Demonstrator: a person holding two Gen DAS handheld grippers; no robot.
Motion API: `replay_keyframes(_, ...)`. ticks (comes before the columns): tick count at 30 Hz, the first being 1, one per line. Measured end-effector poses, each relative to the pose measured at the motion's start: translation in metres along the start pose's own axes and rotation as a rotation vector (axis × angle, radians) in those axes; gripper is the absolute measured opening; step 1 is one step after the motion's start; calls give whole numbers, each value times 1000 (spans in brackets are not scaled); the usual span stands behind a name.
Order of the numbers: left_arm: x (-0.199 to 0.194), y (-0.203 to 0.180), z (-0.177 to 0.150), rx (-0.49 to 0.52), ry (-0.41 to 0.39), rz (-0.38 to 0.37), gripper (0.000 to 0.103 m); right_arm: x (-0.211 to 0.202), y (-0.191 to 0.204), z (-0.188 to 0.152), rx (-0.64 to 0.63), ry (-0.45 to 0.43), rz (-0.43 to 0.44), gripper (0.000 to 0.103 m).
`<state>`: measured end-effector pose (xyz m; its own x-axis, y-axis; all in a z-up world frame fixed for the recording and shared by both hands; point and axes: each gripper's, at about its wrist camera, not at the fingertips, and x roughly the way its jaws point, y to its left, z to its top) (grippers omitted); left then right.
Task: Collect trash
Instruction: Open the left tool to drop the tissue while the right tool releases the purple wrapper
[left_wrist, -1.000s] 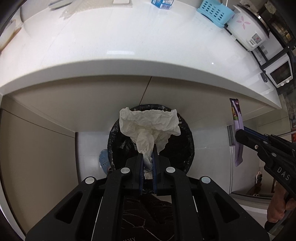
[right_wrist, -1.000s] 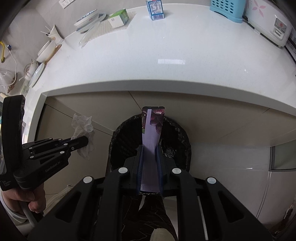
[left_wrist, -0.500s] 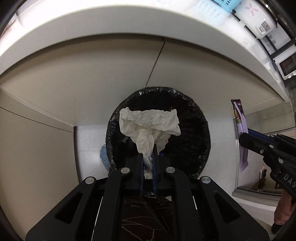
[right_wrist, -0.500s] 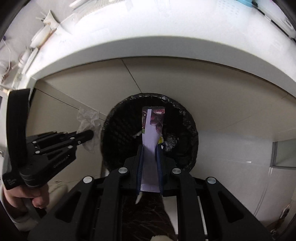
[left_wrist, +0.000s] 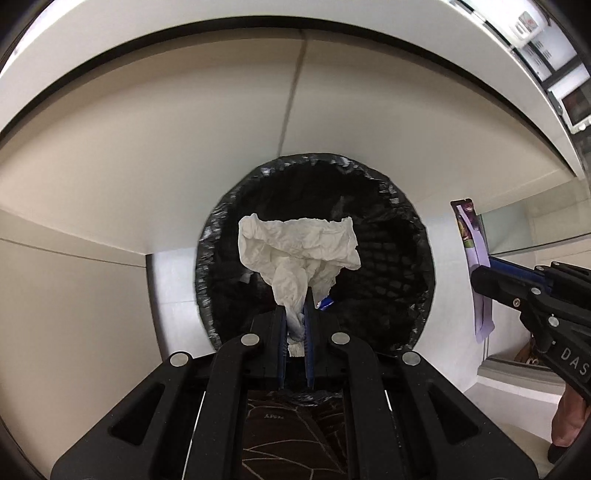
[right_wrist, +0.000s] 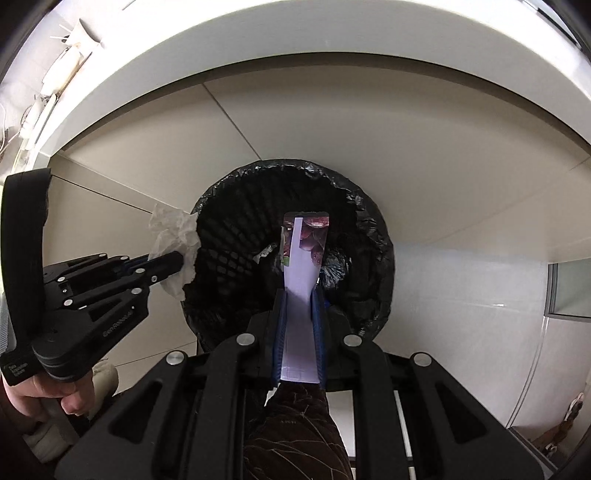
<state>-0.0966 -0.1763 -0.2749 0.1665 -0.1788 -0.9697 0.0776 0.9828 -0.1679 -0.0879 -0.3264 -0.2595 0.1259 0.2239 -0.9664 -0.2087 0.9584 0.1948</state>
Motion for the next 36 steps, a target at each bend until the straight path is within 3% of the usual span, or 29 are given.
replay_keyframes(5, 1, -19, 3, 49, -22, -32, 13, -1, -6, -4, 11, 10, -9, 13)
replay_keyframes(8, -4, -24, 3, 50, -51, -31, 44, -1, -10, -5, 15, 12, -8, 13)
replay_keyframes(10, -6, -26, 4, 48, -59, -37, 52, -1, -11, -4, 16, 11, -8, 13)
replay_keyframes(12, -9, -26, 4, 46, -63, -14, 69, 1, -10, -3, 14, 11, -9, 13)
replay_keyframes(14, -13, -25, 4, 47, -72, -6, 74, 0, -9, -3, 10, 14, -7, 13)
replay_keyframes(18, -29, -15, 3, 23, -120, 13, 92, 5, -4, -1, -3, 22, -2, 13)
replay_keyframes(23, -44, -2, 0, 13, -149, 41, 97, 11, 5, 4, -21, 18, 11, 13)
replay_keyframes(36, -59, 39, -4, -159, -143, 93, 97, 30, 35, 12, -98, 10, -19, 16)
